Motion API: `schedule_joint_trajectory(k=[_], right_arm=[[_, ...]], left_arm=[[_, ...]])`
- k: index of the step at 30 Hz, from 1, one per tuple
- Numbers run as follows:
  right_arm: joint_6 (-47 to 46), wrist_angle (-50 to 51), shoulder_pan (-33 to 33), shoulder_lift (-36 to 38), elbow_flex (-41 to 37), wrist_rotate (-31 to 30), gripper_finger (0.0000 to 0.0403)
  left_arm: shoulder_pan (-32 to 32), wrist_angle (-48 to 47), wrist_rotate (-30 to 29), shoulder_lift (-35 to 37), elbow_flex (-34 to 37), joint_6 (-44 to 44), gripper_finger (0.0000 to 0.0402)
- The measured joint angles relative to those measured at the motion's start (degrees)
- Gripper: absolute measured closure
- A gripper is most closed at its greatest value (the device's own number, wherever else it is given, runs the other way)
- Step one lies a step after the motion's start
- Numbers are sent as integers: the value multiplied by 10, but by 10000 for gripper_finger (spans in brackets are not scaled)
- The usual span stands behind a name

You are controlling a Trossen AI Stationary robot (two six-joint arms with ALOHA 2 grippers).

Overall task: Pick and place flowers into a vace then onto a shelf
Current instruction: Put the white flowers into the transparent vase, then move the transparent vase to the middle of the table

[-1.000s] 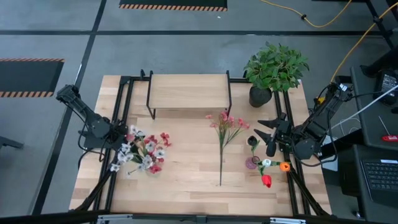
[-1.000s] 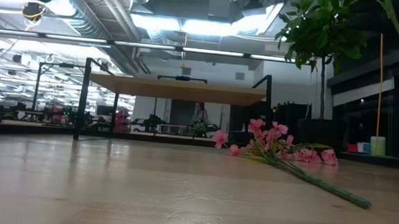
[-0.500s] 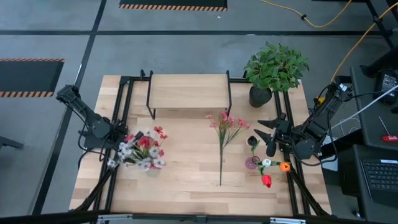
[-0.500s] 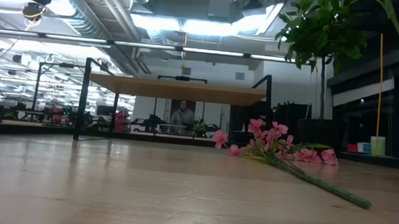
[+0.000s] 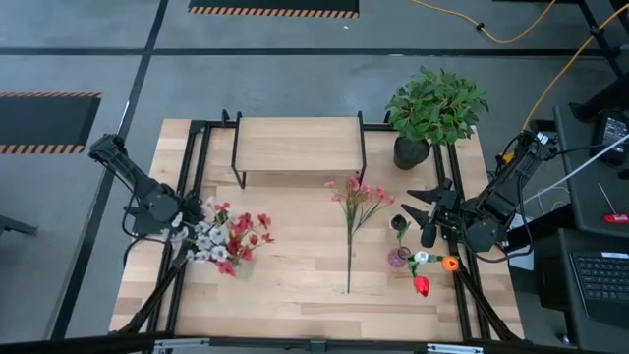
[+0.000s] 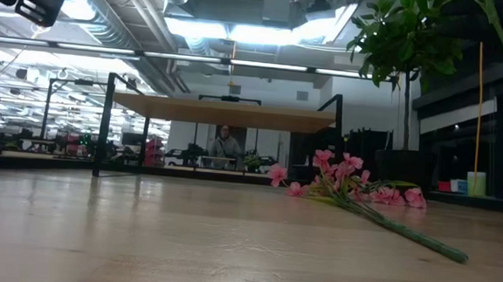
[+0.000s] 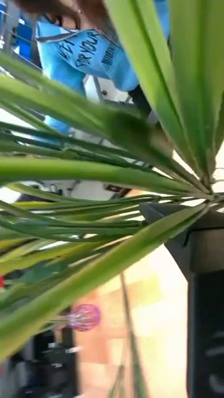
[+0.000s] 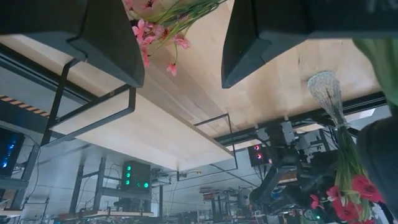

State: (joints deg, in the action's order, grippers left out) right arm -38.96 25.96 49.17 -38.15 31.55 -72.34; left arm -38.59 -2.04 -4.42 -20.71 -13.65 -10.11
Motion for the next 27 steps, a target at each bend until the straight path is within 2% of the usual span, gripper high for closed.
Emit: schedule_joint_trajectory(k=[13, 22, 27], right_arm=[[0, 0, 0, 0, 0, 0, 186], [0, 0, 0, 0, 0, 0, 186], [-11, 0, 0, 0, 0, 0, 186]], left_arm=[[0, -217, -11, 0, -107, -23, 240], [0, -282, -11, 0, -112, -114, 240], [0, -291, -10, 0, -114, -119, 240]])
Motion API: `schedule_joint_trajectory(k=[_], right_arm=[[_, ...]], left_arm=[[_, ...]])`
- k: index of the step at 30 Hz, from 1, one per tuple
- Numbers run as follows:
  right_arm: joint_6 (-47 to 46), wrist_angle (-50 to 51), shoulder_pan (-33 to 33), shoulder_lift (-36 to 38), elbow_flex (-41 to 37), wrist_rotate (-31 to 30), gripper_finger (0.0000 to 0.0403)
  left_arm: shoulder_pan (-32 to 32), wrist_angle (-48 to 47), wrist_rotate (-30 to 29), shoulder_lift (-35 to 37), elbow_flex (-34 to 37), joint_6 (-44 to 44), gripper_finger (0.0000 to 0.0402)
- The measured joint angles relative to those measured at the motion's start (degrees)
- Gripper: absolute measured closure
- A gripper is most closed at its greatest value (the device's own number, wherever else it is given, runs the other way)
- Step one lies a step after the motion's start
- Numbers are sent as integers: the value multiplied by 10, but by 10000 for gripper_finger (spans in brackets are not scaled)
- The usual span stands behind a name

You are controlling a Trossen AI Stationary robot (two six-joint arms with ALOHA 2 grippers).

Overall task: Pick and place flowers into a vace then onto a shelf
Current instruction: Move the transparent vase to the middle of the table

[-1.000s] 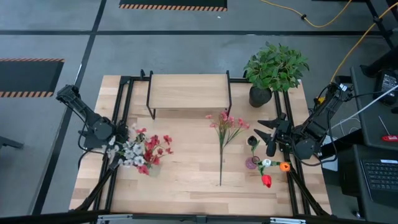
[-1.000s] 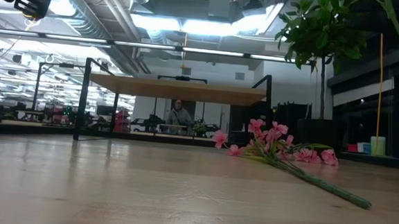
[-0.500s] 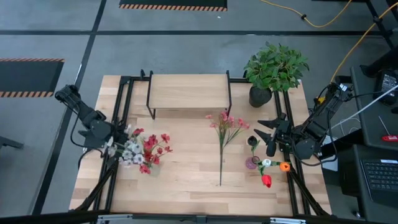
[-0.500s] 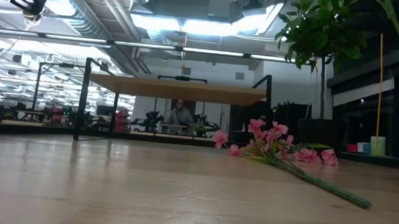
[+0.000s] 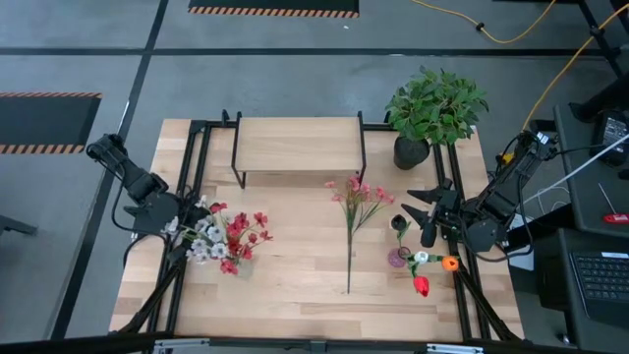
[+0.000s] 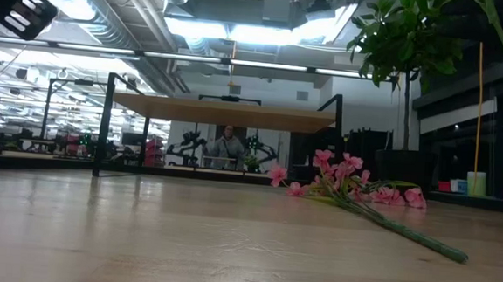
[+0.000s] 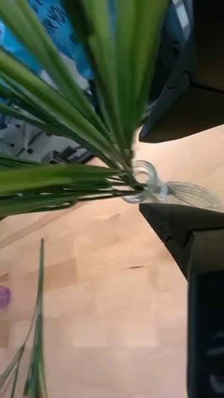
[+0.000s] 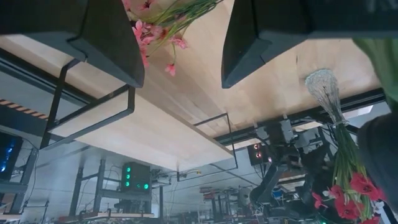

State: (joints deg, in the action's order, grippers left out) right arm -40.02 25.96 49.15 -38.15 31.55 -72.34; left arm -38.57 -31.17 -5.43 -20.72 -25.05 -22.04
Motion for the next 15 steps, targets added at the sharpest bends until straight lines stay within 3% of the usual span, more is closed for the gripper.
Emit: schedule_joint_trajectory(k=[7, 15], right_arm=[[-4, 0, 0, 0, 0, 0, 186], [-2, 0, 0, 0, 0, 0, 186]], left_arm=[[0, -129, -12, 0, -62, 2, 240], [0, -205, -19, 0, -90, -7, 240]])
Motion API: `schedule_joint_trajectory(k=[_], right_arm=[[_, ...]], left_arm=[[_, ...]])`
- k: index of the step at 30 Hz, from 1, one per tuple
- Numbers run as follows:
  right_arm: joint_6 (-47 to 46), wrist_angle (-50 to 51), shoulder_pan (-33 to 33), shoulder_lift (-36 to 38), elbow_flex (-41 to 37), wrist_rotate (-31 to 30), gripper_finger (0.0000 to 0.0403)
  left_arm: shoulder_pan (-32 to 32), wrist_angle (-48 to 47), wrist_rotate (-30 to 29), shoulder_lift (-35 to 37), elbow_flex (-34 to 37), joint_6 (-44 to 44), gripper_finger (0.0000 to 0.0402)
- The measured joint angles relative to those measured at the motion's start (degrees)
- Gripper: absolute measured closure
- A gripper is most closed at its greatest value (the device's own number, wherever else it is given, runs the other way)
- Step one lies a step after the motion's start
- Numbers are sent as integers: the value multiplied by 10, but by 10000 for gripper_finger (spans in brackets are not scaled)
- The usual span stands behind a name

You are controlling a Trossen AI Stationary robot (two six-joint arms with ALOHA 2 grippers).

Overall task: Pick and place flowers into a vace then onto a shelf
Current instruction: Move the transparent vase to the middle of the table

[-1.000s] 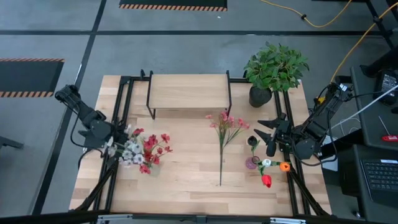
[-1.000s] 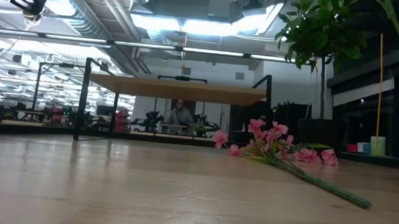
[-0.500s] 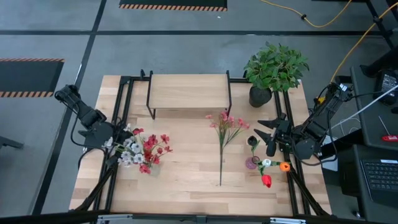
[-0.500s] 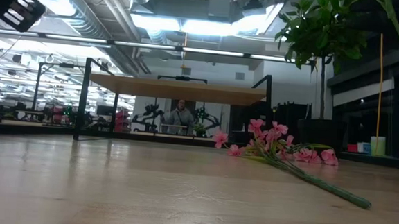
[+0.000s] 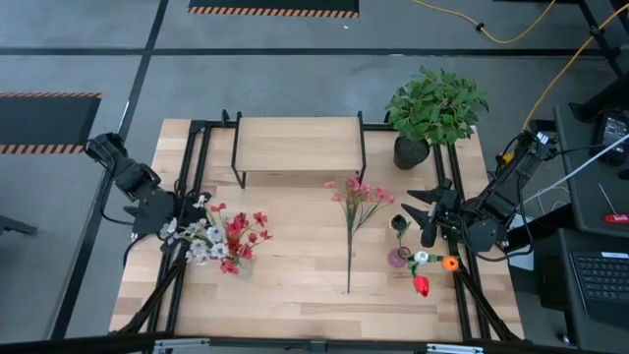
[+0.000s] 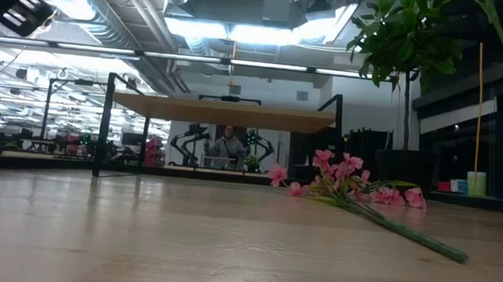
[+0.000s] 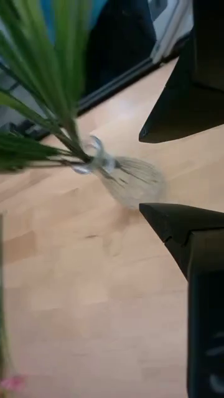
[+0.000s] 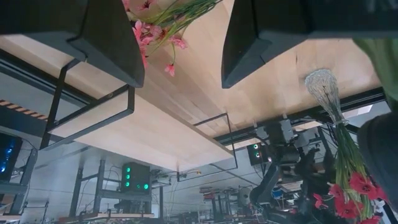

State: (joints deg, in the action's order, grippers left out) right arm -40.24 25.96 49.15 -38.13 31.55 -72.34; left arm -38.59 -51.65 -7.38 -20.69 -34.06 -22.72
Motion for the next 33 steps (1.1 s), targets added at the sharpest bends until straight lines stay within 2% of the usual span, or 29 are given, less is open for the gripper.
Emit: schedule_joint_trajectory(k=[7, 17, 27, 33], right_arm=[[2, 0, 0, 0, 0, 0, 186], [2, 0, 0, 0, 0, 1, 186], [2, 1, 0, -1, 0, 5, 186], [2, 1, 0, -1, 0, 5, 186]], left_arm=[[0, -83, -12, 0, -29, -76, 253], [0, -217, -67, 0, -73, -206, 276], [0, -219, -67, -2, -73, -320, 279], [0, -225, -72, -34, -73, -368, 279]])
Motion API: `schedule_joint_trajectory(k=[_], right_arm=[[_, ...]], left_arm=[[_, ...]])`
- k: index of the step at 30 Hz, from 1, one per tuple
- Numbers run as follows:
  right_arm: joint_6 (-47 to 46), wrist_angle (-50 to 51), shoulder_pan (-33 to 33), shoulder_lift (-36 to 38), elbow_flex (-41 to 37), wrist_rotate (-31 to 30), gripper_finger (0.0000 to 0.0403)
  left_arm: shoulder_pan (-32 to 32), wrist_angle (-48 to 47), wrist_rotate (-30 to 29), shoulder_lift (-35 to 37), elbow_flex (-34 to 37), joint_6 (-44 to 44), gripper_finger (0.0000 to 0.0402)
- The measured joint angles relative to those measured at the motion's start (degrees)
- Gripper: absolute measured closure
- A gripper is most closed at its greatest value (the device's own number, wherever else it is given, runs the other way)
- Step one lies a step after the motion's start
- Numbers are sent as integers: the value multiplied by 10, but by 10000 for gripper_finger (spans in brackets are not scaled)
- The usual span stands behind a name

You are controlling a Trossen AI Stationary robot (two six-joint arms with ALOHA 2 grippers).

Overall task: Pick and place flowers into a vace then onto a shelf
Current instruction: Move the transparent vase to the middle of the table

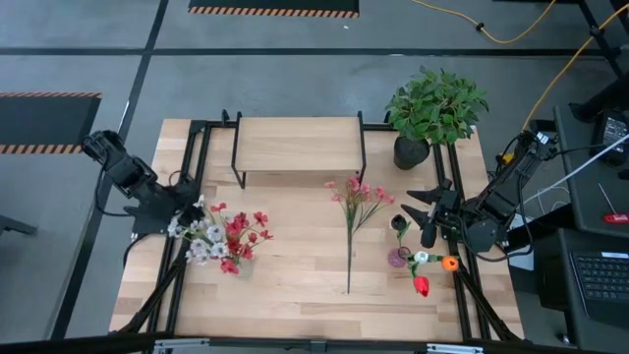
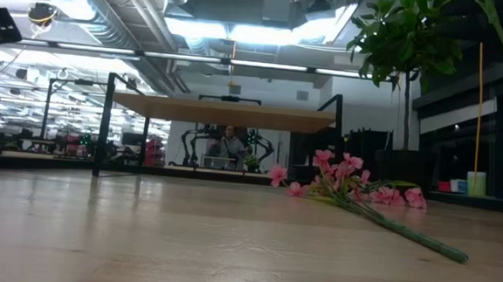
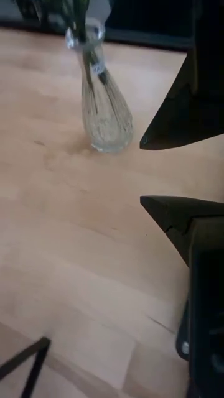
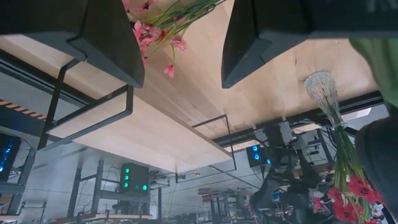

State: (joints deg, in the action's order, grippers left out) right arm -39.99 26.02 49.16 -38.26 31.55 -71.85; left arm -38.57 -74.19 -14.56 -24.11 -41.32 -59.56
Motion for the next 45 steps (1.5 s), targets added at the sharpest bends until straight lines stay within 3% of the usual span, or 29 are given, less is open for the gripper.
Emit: schedule_joint_trajectory(k=[13, 22, 30, 45], right_arm=[[2, 0, 0, 0, 0, 1, 186], [-3, 0, 0, -19, 0, 2, 186], [-4, 0, 0, -40, 0, 2, 186], [-4, -1, 0, -41, 0, 2, 186]], left_arm=[[0, -14, 46, -167, 0, -74, 279], [0, -27, 48, -163, -5, -91, 285], [0, -138, 46, -157, -72, -87, 313], [0, -144, 27, -157, -178, -1, 314]])
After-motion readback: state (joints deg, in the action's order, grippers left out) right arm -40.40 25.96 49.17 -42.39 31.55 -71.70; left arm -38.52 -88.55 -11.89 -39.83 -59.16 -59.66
